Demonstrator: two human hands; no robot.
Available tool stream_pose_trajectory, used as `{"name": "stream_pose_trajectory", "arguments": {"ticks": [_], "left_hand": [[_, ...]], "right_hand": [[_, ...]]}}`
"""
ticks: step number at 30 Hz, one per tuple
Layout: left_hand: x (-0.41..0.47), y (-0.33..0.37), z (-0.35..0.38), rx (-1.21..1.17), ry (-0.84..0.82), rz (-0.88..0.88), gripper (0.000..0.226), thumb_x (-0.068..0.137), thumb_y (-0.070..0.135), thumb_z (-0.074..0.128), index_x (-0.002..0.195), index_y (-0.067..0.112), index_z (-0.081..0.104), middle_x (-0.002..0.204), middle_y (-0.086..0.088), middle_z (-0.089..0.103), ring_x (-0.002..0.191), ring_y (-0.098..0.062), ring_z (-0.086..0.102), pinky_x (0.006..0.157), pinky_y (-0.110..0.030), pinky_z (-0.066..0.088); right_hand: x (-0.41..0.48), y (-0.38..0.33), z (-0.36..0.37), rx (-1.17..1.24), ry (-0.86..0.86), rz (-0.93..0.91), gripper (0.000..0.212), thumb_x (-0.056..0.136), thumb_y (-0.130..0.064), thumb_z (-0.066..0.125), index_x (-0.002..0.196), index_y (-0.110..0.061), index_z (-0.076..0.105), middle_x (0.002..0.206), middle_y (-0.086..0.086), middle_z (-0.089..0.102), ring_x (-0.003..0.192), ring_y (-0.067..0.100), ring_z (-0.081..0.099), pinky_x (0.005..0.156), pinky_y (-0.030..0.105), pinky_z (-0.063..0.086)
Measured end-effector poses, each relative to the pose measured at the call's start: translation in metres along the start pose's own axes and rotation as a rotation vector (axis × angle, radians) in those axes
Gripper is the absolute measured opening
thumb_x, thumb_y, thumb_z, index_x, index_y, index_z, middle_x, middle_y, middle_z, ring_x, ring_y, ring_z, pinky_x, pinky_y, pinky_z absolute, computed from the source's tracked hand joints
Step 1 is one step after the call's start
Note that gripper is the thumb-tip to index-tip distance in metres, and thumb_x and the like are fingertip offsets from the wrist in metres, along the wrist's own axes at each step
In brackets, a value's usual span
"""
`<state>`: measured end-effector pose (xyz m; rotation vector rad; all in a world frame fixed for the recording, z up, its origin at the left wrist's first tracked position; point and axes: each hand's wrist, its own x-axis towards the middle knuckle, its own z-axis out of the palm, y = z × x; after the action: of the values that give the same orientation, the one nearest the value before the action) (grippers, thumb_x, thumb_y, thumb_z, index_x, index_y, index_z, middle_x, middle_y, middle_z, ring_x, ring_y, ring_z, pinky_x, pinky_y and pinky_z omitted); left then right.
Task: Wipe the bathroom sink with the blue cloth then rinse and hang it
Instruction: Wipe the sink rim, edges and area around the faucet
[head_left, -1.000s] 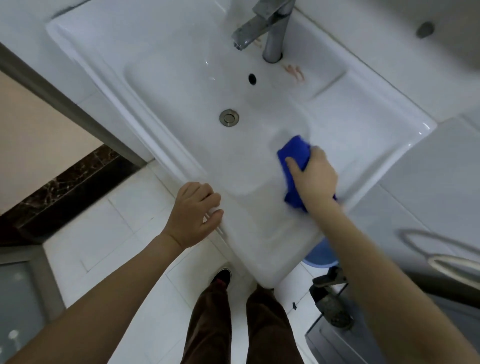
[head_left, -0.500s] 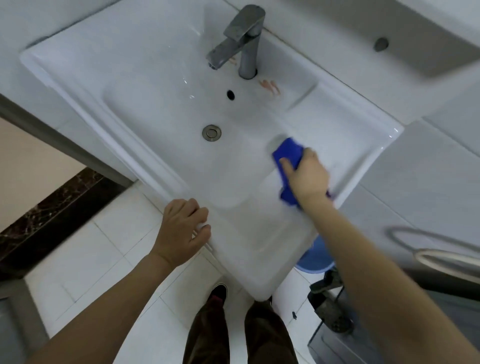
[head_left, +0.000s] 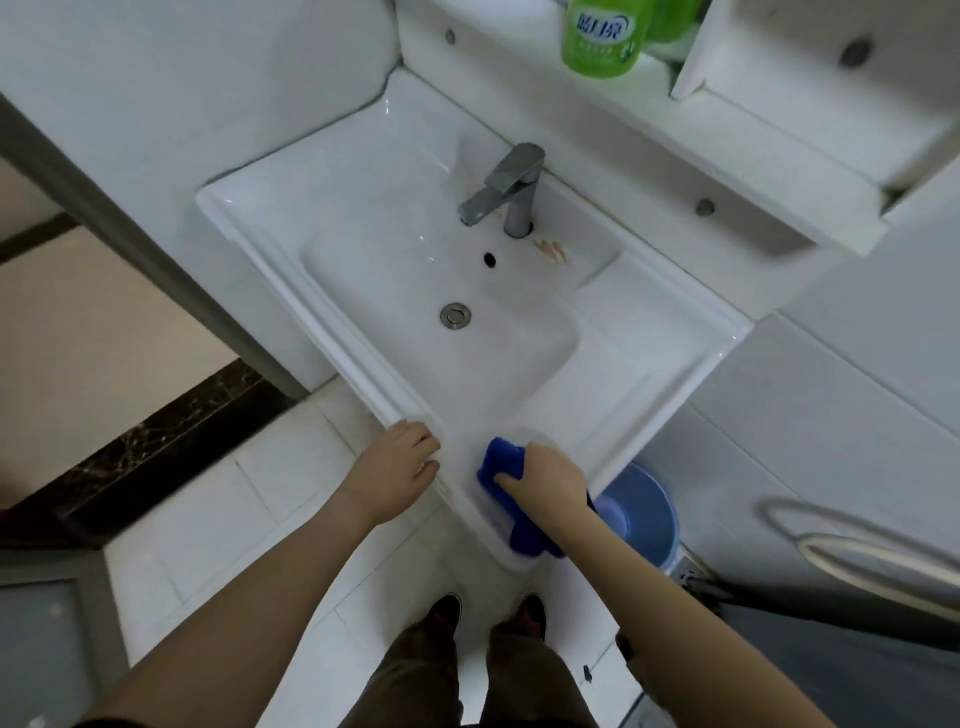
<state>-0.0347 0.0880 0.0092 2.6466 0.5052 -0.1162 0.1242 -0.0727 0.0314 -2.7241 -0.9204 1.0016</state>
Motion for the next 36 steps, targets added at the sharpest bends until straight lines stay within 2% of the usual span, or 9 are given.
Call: {"name": "stream_pose_trajectory", "arguments": {"ticks": [3,6,8,11,14,22,25,31,36], "left_hand": [[-0.005,0.008,-0.003,-0.023,-0.051,-0.080,0.059,0.090,0.043,0.027,0.116,0.006,0.065,0.118,-0.009,0.062,0.113,-0.027,0.056,0.103,-0.035,0.044],[-0.009,0.029,-0.023,-0.119,-0.088,-0.174,0.056,0.093,0.044,0.027,0.113,0.010,0.065,0.111,-0.007,0.062,0.107,-0.025,0.058,0.095,-0.038,0.048],[-0.019,0.047,-0.039,-0.207,0.023,-0.246,0.046,0.095,0.040,0.033,0.116,0.013,0.064,0.108,-0.004,0.062,0.103,-0.020,0.057,0.092,-0.035,0.047],[-0.061,0.074,-0.056,-0.389,0.285,-0.330,0.024,0.100,0.031,0.043,0.112,0.024,0.063,0.104,0.010,0.060,0.098,-0.003,0.055,0.087,-0.013,0.041],[-0.121,0.092,-0.046,-0.484,0.442,-0.430,0.018,0.100,0.021,0.049,0.106,0.034,0.061,0.101,0.022,0.057,0.101,0.004,0.055,0.085,-0.004,0.035],[-0.295,0.115,0.043,-0.695,0.465,-1.005,0.020,0.099,0.026,0.052,0.099,0.046,0.056,0.112,0.013,0.062,0.102,0.002,0.059,0.096,-0.026,0.045],[-0.341,0.114,0.047,-0.731,0.603,-1.171,0.015,0.099,0.023,0.053,0.103,0.033,0.063,0.112,0.010,0.064,0.103,-0.002,0.059,0.088,-0.023,0.042],[-0.410,0.068,0.031,-0.711,0.794,-1.303,0.015,0.099,0.020,0.052,0.103,0.024,0.066,0.105,0.009,0.066,0.097,-0.002,0.059,0.081,-0.017,0.041],[-0.449,-0.012,0.021,-0.767,0.681,-1.295,0.016,0.100,0.022,0.052,0.106,0.022,0.067,0.108,0.000,0.069,0.098,-0.018,0.063,0.083,-0.030,0.043]], "right_hand": [[-0.011,0.013,-0.001,0.013,-0.082,-0.002,0.031,0.085,-0.044,0.060,0.087,-0.015,0.050,0.079,0.000,0.056,0.073,0.020,0.054,0.062,0.029,0.042],[-0.025,0.024,-0.012,0.367,-0.060,0.023,0.042,0.080,-0.050,0.069,0.074,-0.014,0.047,0.065,-0.001,0.051,0.061,0.016,0.050,0.054,0.027,0.038],[-0.038,0.027,-0.024,0.634,0.047,0.019,0.042,0.081,-0.047,0.071,0.070,-0.014,0.046,0.061,0.001,0.050,0.054,0.014,0.047,0.052,0.027,0.039],[-0.066,0.028,-0.045,0.853,0.181,-0.050,0.039,0.085,-0.043,0.069,0.077,-0.010,0.050,0.065,0.007,0.052,0.056,0.017,0.048,0.053,0.029,0.042],[-0.091,0.030,-0.056,0.997,0.154,-0.114,0.033,0.089,-0.035,0.067,0.079,-0.009,0.049,0.065,0.007,0.050,0.053,0.015,0.046,0.046,0.022,0.040],[-0.126,0.000,-0.004,0.861,-0.211,-0.090,0.033,0.092,-0.041,0.061,0.078,-0.012,0.053,0.063,0.005,0.052,0.057,0.018,0.050,0.055,0.030,0.043],[-0.133,-0.040,0.020,0.778,-0.280,-0.173,0.035,0.090,-0.043,0.063,0.081,-0.011,0.055,0.067,0.007,0.054,0.059,0.020,0.052,0.053,0.029,0.043],[-0.143,-0.136,0.061,0.746,-0.276,-0.252,0.041,0.087,-0.045,0.066,0.090,-0.005,0.060,0.071,0.005,0.059,0.063,0.020,0.057,0.054,0.030,0.045],[-0.149,-0.193,0.110,0.787,-0.242,-0.135,0.029,0.089,-0.038,0.067,0.083,-0.011,0.057,0.067,0.004,0.056,0.057,0.017,0.052,0.050,0.027,0.044]]}}
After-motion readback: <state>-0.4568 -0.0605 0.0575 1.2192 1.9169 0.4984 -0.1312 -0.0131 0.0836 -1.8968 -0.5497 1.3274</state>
